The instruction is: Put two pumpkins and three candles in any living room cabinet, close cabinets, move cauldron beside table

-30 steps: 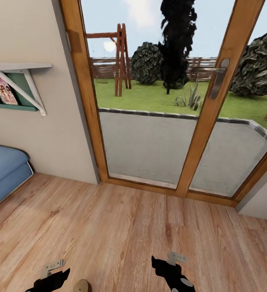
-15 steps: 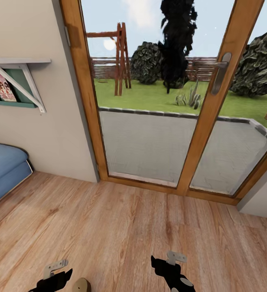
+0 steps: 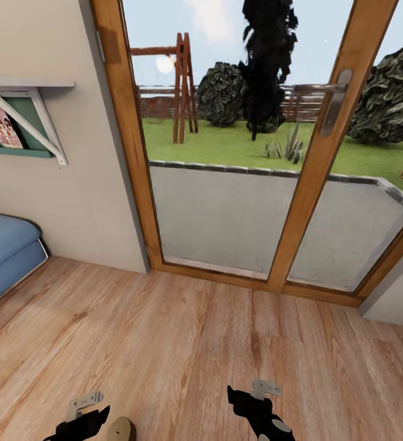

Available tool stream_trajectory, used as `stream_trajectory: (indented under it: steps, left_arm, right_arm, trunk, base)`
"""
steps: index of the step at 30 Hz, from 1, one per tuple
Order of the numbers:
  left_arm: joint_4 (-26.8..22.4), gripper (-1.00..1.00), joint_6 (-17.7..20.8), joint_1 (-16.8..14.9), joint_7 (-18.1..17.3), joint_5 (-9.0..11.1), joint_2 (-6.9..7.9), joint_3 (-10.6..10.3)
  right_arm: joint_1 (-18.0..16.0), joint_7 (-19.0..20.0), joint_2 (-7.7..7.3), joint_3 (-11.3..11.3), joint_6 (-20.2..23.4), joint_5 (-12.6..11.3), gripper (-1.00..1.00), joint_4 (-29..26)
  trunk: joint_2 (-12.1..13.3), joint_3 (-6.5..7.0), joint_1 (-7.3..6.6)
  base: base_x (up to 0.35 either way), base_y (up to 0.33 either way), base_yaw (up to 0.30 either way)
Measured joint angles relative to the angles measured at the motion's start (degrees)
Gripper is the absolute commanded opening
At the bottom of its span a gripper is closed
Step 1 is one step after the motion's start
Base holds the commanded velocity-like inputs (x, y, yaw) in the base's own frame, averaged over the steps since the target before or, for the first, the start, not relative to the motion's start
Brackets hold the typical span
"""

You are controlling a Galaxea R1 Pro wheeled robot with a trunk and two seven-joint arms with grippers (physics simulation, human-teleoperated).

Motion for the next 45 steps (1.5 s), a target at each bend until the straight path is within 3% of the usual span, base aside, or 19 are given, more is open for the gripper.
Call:
stream_trajectory:
  steps: [3, 8, 11, 17, 23, 29, 45]
  left_arm:
    - [0.00, 1.00, -0.04, 0.00, 0.00, 0.00, -0.10, -0.06]
    - [0.00, 1.00, -0.37, 0.00, -0.07, 0.05, -0.57, -2.27]
    - [0.00, 1.00, -0.54, 0.00, -0.08, 0.01, -1.17, -3.10]
    - [0.00, 1.00, -0.60, 0.00, -0.08, -0.01, -1.43, -3.31]
    - [0.00, 1.00, -0.61, 0.00, -0.07, -0.01, -1.46, -3.33]
    - [0.00, 1.00, -0.61, 0.00, -0.08, -0.01, -1.46, -3.36]
    - [0.00, 1.00, -0.74, 0.00, 0.41, 0.08, -1.46, -3.45]
  right_arm:
    - [0.03, 3.02, -0.13, 0.27, 0.02, 0.01, 1.00, -1.58]
    - [0.02, 15.26, -0.73, 0.37, -0.01, -0.57, 1.00, -2.89]
    - [0.03, 18.76, -1.48, 0.46, -0.01, -0.63, 1.00, -2.97]
    - [0.05, 21.57, -2.10, 0.49, -0.01, -0.73, 1.00, -3.05]
    - [0.08, 32.89, -4.61, 0.46, -0.01, -0.93, 1.00, -2.84]
    - [0.08, 34.78, -4.85, 0.46, 0.05, -1.00, 1.00, -2.74]
    - [0.08, 34.89, -4.87, 0.36, 0.01, -1.07, 1.00, -1.58]
  trunk:
    - [-1.20, -0.54, 0.66]
    - [-3.21, -1.44, 1.76]
    - [-4.41, -1.98, 2.42]
    - [-6.82, -3.05, 3.74]
    - [-9.23, -4.13, 5.05]
    - [-11.63, -5.21, 6.37]
    - [-18.05, -8.08, 9.89]
  base:
    - [0.000, 0.000, 0.000]
    - [0.000, 0.000, 0.000]
    - [0.000, 0.000, 0.000]
    - [0.000, 0.000, 0.000]
    - [0.000, 0.000, 0.000]
    - [0.000, 0.000, 0.000]
    - [0.000, 0.000, 0.000]
